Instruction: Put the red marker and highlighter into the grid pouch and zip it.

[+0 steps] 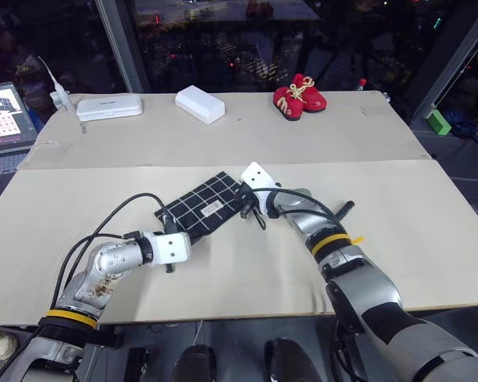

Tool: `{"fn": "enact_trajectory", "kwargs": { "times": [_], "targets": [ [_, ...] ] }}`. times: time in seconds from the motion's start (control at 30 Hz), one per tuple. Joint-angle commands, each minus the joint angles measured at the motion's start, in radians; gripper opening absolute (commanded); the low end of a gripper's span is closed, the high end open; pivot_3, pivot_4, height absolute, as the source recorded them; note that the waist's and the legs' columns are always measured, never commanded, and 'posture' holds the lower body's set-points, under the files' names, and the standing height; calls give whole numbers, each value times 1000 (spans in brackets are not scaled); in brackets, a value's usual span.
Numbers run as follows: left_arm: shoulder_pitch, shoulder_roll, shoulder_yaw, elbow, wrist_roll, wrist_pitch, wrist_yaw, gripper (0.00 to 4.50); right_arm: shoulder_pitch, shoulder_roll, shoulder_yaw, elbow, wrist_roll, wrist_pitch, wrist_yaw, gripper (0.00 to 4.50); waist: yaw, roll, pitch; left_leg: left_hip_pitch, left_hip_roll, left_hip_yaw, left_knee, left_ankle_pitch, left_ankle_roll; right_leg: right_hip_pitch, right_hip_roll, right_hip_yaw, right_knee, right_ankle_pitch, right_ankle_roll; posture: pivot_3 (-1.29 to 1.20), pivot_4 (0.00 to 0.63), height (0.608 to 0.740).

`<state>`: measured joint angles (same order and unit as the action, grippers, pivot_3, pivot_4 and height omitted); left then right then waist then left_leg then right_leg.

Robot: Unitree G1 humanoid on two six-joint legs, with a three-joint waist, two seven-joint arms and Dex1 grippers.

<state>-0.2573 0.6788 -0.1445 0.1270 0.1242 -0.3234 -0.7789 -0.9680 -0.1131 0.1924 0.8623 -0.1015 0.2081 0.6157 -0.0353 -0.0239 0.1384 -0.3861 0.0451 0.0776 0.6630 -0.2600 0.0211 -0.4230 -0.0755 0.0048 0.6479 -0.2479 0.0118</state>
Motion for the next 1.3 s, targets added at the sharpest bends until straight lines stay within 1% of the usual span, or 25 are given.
{"fn": "enact_trajectory", "kwargs": {
  "times": [0.03, 0.1, 0.2, 0.23, 0.37, 0.47, 0.5, 0.6, 0.7, 0.77, 0.83, 0.97, 1.1, 1.3],
  "targets": [
    [19, 16, 23, -41, -52, -27, -25, 0, 20, -23, -40, -121, 60, 63, 55, 1338, -2, 0, 0, 0, 0, 0, 0, 0, 0, 0, 0, 0, 0, 0, 0, 0, 150, 740],
    [26, 13, 26, -47, -71, -29, -33, 0, 32, -33, -69, -199, 96, 126, 67, 2041, -4, 0, 0, -2, 0, 0, 0, 0, 0, -1, 0, 0, 0, 0, 0, 0, 150, 740],
    [33, 10, 29, -50, -97, -37, -44, 0, 51, -57, -134, -358, 211, 292, 127, 2983, -5, 0, 0, -3, 0, 0, 0, 0, 0, -1, 0, 0, 0, 0, 0, 0, 150, 740],
    [33, 8, 31, -49, -104, -42, -45, 0, 58, -72, -163, -426, 256, 354, 142, 3373, -4, 0, 0, -3, 0, 0, 0, 0, 0, -2, 0, 0, 0, 0, 0, 0, 150, 740],
    [29, -6, 51, -59, -151, -42, -39, 0, 97, -155, -228, -686, 380, 526, 179, 3373, -1, 0, 0, -3, 0, -1, 0, 0, 0, -1, 0, -1, -1, 0, 0, 0, 150, 740],
    [19, -44, 90, -92, -225, 17, -16, 0, 148, -216, -243, -851, 440, 617, 184, 3373, 7, 0, 0, -3, 0, -2, 0, 0, 0, -1, 0, -1, -1, 0, 0, 0, 150, 740],
    [17, -56, 103, -110, -255, 50, -12, 0, 171, -232, -237, -887, 439, 649, 165, 3373, 12, 0, 0, -3, 0, -2, 0, 0, 0, -1, 0, -1, -2, 0, 0, 0, 150, 740],
    [25, -57, 112, -139, -264, 92, -18, 0, 255, -273, -188, -974, 406, 721, 98, 3373, 15, 0, 0, -2, 0, -1, 0, 0, 0, -1, 0, -1, -3, 0, 0, 0, 150, 740],
    [38, -59, 115, -160, -270, 118, -19, 0, 319, -292, -140, -1037, 391, 746, 61, 3373, 14, 0, 0, -2, 0, 0, 0, 0, 0, -1, 1, 1, -3, 0, 0, 0, 150, 740],
    [45, -59, 115, -172, -269, 128, -20, 0, 337, -293, -126, -1057, 382, 757, 30, 3373, 13, 0, 0, -1, 0, 1, 0, 0, 0, -1, 1, 2, -3, 0, 0, 0, 150, 740],
    [50, -55, 110, -175, -259, 129, -25, 0, 327, -276, -131, -1043, 379, 772, -10, 3373, 13, 0, 0, -1, 0, 1, 0, 0, 0, -2, 2, 2, -3, 0, 0, 0, 150, 740],
    [29, -69, 115, -183, -277, 153, -22, 0, 267, -230, -134, -880, 335, 685, -83, 3373, 16, 0, 0, -1, 0, 2, 0, 0, 0, -1, 3, 3, -3, 0, 0, 0, 150, 740],
    [17, -78, 115, -189, -280, 167, -25, 0, 235, -192, -116, -762, 325, 626, -89, 3373, 20, 0, 0, -1, 0, 3, 0, 0, 0, -1, 4, 3, -5, 0, 0, 0, 150, 740],
    [18, -88, 115, -205, -286, 183, -20, 0, 215, -169, -91, -656, 293, 553, -94, 3373, 20, 0, 0, -3, 0, 4, 0, 0, 0, -2, 4, 3, -5, 0, 0, 0, 150, 740]
  ]
}}
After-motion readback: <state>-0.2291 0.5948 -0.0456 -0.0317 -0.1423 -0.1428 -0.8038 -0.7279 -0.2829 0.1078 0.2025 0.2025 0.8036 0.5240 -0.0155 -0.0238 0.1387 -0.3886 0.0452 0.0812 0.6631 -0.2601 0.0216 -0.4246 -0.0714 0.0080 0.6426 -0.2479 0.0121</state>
